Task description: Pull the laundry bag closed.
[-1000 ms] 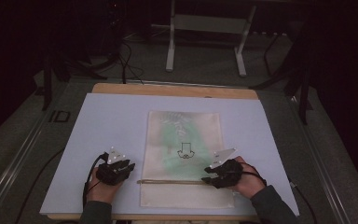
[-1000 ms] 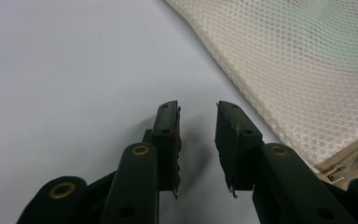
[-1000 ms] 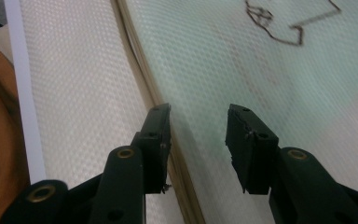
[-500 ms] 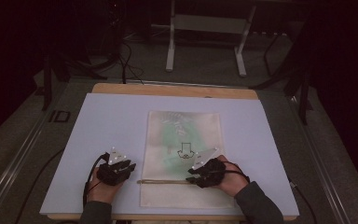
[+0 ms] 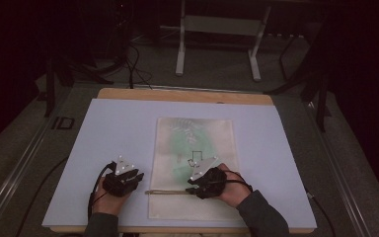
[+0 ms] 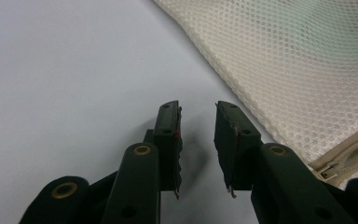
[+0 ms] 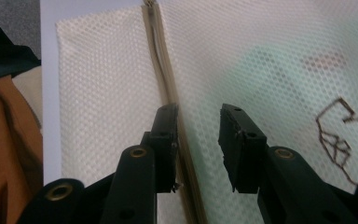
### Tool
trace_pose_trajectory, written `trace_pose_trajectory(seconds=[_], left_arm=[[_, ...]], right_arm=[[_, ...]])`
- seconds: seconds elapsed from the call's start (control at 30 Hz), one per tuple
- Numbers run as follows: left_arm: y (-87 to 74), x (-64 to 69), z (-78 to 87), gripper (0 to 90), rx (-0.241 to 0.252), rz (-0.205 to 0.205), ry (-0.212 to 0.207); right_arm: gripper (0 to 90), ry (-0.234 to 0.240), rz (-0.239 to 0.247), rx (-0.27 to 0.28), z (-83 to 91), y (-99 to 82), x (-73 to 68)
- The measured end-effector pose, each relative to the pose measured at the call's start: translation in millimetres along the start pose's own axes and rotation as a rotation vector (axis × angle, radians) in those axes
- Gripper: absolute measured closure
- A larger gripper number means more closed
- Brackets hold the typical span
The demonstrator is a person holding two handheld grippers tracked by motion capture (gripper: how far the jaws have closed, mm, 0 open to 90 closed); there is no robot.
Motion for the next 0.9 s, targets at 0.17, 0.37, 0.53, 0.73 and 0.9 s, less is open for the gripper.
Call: trace_pose_trajectory(seconds=[0.17,0.37,0.53,0.73,0.9], left_arm=[[-0.1,0.7,0.0,69.9,-0.002,-0.007,0.000],[-0.2,1.1,-0.1,69.9,-0.006,-0.011,-0.005],[-0.2,1.8,-0.2,69.9,-0.008,-0.011,-0.012],[0.1,1.4,0.3,69.9,-0.003,-0.007,-0.022],[0.1,1.2,0.8,69.9,-0.004,-0.007,-0.026]], right_arm=[[67.6,0.011,0.016,-0.002,-6.1,9.4,-2.6],[68.7,0.021,0.035,-0.003,-12.2,21.5,-3.9],[69.5,0.034,0.050,-0.005,-18.2,31.1,-5.2],[70.4,0.047,0.063,-0.009,-27.6,42.5,-7.0],[70.9,0.058,0.072,-0.013,-33.9,49.1,-7.3]])
Point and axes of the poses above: each handheld gripper's, and its own axes: z roughly backward along the jaws, y roughly out of its top, x roughly to its right, the point moved 4 cm from there along -z, roughly forward along the jaws, and after that the axes turned 12 degrees about z, right-handed, at the moved point
